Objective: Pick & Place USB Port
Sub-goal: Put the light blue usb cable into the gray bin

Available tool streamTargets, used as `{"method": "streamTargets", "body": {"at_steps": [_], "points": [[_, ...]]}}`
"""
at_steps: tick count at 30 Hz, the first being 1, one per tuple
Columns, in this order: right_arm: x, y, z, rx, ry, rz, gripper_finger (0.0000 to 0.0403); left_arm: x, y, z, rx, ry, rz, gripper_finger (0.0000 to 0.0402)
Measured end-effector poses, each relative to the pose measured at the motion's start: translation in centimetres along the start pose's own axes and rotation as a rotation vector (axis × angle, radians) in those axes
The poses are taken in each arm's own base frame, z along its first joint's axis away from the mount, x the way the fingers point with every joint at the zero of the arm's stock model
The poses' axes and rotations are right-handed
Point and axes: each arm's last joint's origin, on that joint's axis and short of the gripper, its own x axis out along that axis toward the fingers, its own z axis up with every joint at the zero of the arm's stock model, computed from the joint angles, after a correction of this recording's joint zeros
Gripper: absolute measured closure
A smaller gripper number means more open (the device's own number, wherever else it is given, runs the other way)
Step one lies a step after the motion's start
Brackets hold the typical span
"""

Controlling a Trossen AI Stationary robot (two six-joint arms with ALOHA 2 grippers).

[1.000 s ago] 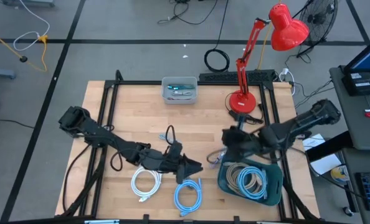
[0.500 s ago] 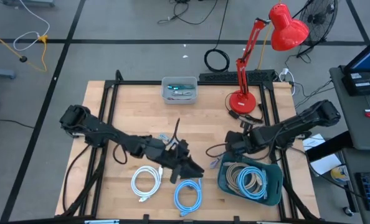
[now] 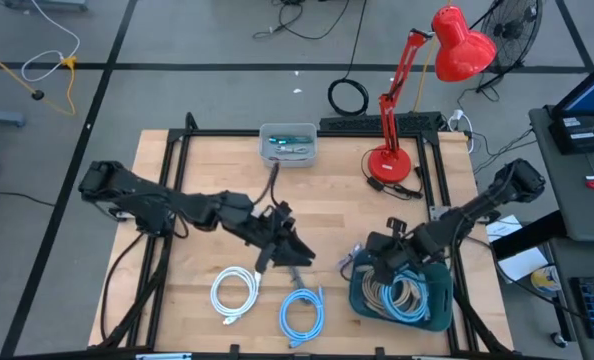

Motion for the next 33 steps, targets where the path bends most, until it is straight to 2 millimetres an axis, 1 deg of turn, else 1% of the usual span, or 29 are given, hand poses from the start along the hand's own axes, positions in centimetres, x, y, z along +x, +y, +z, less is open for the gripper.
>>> {"method": "streamTargets", "body": {"at_steps": [3, 8, 13, 16, 21, 24, 27, 33], "points": [[-0.2, 0.6, -0.6, 0.001, -0.002, 0.016, 0.0403, -1.0, -0.4, 0.7, 0.018, -0.004, 0.018, 0.0241], [-0.5, 1.3, -1.3, 0.017, -0.003, 0.035, 0.0403, -1.9, -1.1, 1.1, 0.046, -0.019, 0.03, 0.0241], [0.0, 2.0, -1.8, -0.002, 0.012, 0.033, 0.0403, -1.9, -1.0, 1.1, 0.042, -0.021, 0.042, 0.0241], [0.5, 2.8, -2.3, -0.017, 0.037, 0.042, 0.0403, -1.9, -1.1, 1.1, 0.037, -0.022, 0.038, 0.0241], [1.5, 4.5, -2.9, -0.046, 0.071, 0.099, 0.0403, -1.9, -1.1, 1.1, 0.034, -0.02, 0.039, 0.0241], [1.8, 5.1, -3.0, -0.039, 0.07, 0.128, 0.0403, -1.9, -1.1, 1.1, 0.034, -0.021, 0.038, 0.0241], [1.8, 5.1, -3.1, -0.041, 0.074, 0.113, 0.0403, -1.9, -1.1, 1.0, 0.032, -0.015, 0.044, 0.0241], [1.7, 2.8, -4.0, -0.014, 0.158, -0.107, 0.0403, -1.9, -1.0, 0.9, 0.029, -0.005, 0.054, 0.0241]]}}
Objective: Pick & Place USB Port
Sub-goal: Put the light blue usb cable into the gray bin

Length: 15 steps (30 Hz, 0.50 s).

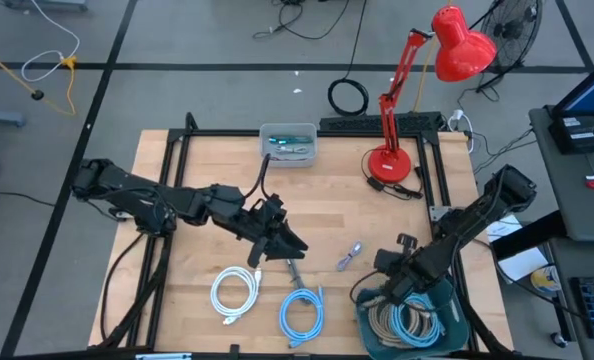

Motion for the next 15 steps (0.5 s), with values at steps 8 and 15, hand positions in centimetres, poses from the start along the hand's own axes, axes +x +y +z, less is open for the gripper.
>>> {"method": "streamTargets", "body": {"at_steps": [8, 15], "points": [[-0.2, -1.3, 0.7, 0.044, -0.011, -0.114, 0.0403, 0.0, 0.0, 0.0, 0.015, 0.0, 0.0, 0.0241], [-1.7, -1.5, 4.6, -0.026, -0.104, -0.045, 0.0403, 0.0, 0.1, 0.0, 0.026, 0.001, 0.003, 0.0241]]}}
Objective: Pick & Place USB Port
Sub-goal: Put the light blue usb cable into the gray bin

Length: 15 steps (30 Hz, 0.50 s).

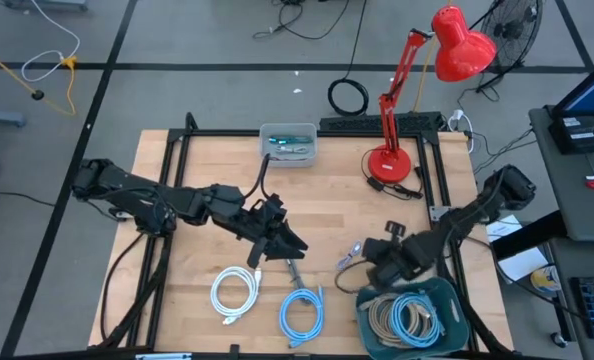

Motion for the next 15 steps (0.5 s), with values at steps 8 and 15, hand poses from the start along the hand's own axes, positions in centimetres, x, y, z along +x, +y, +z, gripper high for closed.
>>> {"method": "streamTargets", "body": {"at_steps": [8, 15], "points": [[-3.6, -0.5, 4.8, -0.059, -0.022, 0.212, 0.0403, 0.1, -0.2, -0.2, -0.001, 0.009, -0.005, 0.0241], [-9.4, 1.0, 4.4, -0.197, 0.095, 0.483, 0.0403, 0.2, -0.9, -0.9, 0.004, 0.031, -0.026, 0.0241]]}}
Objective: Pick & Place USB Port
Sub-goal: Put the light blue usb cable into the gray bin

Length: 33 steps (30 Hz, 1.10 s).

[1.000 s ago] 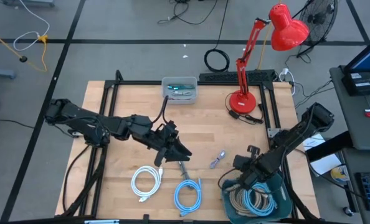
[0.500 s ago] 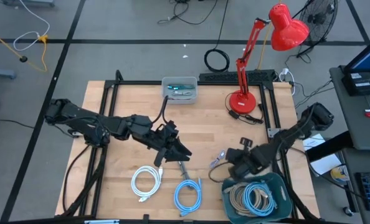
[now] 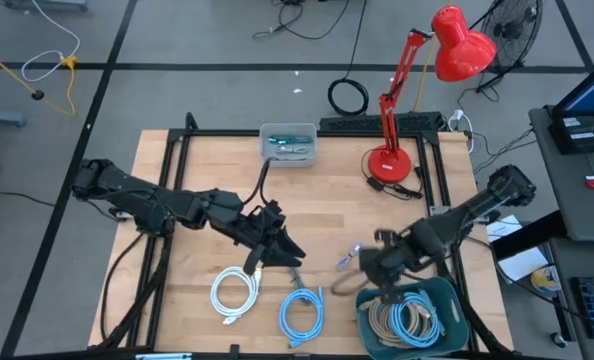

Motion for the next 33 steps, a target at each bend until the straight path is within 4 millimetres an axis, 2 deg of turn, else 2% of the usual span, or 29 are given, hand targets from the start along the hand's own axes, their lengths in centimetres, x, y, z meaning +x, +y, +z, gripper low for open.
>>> {"method": "streamTargets", "body": {"at_steps": [4, 6, 14, 19, 27, 33], "points": [[0.3, 2.6, -0.9, -0.082, 0.021, 0.176, 0.0403, 0.0, 0.0, -0.4, 0.006, 0.021, 0.019, 0.0241], [1.1, 3.2, -1.2, -0.091, 0.003, 0.204, 0.0403, 0.0, 0.2, -0.5, 0.004, 0.032, 0.041, 0.0241], [5.5, 2.3, -1.7, -0.048, -0.022, 0.267, 0.0403, 0.0, 0.4, -0.6, -0.017, 0.048, 0.06, 0.0241], [7.4, 1.3, -1.9, -0.023, -0.04, 0.283, 0.0403, 0.0, 0.4, -0.6, -0.045, 0.054, 0.058, 0.0241], [9.1, -0.5, -2.4, 0.006, -0.044, 0.183, 0.0403, 0.0, 0.4, -0.7, -0.057, 0.055, 0.057, 0.0241], [9.5, -0.9, -2.6, -0.003, -0.069, 0.129, 0.0403, 0.0, 0.4, -0.7, -0.055, 0.054, 0.058, 0.0241]]}}
